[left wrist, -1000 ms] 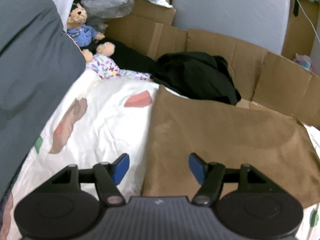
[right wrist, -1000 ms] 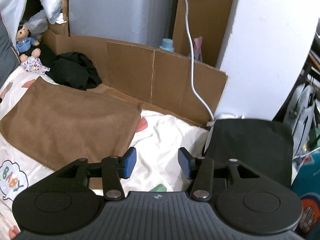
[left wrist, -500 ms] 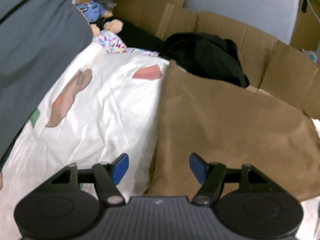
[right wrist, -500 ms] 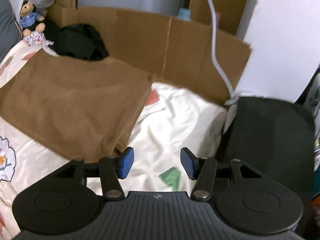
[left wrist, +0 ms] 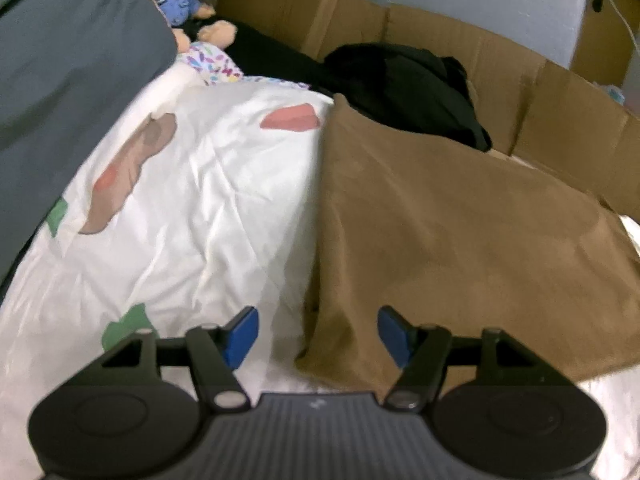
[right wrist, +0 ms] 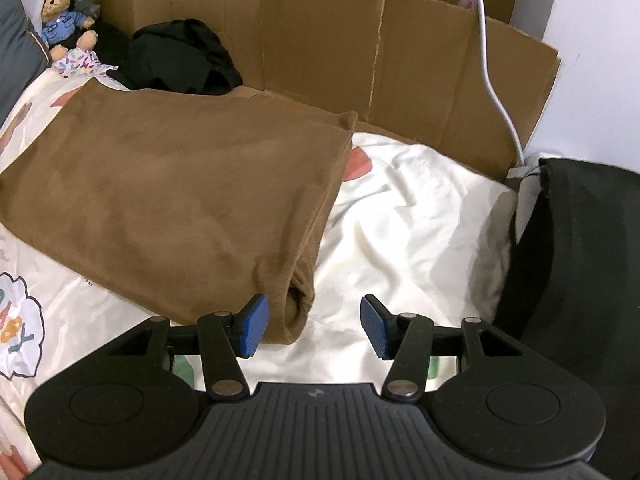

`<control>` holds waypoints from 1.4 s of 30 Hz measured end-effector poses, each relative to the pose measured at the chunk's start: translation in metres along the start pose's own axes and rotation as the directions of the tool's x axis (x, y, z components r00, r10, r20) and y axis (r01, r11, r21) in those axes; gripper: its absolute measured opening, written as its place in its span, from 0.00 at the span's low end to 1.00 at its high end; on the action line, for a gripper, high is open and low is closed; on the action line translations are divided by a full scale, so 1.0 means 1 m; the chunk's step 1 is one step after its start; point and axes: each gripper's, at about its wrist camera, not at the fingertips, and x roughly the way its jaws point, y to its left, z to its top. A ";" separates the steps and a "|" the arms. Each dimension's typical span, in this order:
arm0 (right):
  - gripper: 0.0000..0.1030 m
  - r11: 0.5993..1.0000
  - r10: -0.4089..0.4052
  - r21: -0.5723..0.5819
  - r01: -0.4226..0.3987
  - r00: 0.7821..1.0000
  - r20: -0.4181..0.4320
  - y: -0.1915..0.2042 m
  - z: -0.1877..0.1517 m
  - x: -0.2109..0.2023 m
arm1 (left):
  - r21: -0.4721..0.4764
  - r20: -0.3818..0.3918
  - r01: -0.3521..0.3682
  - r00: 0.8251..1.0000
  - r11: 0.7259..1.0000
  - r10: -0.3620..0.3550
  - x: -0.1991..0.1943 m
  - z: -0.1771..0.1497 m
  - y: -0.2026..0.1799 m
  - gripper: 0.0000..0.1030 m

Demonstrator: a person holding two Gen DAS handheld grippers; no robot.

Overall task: Fold clothes
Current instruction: 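Lift both grippers off the folded shirt, then lower both open grippers toward the folded edge of the brown shirt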

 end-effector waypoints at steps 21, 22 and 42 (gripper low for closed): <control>0.13 0.994 -0.090 -0.065 0.084 0.992 -0.087 0.010 -0.003 0.043 | 0.062 -0.076 -0.123 0.989 0.990 0.127 0.017 -0.030 0.022 0.46; 0.13 0.993 -0.102 -0.067 0.096 0.991 -0.092 0.009 -0.003 0.045 | 0.053 -0.078 -0.117 0.990 0.992 0.121 0.017 -0.030 0.024 0.46; 0.39 0.996 0.081 -0.033 -0.087 0.988 -0.132 0.007 -0.013 0.040 | -0.087 -0.037 0.059 0.997 0.994 -0.063 -0.004 -0.033 0.044 0.56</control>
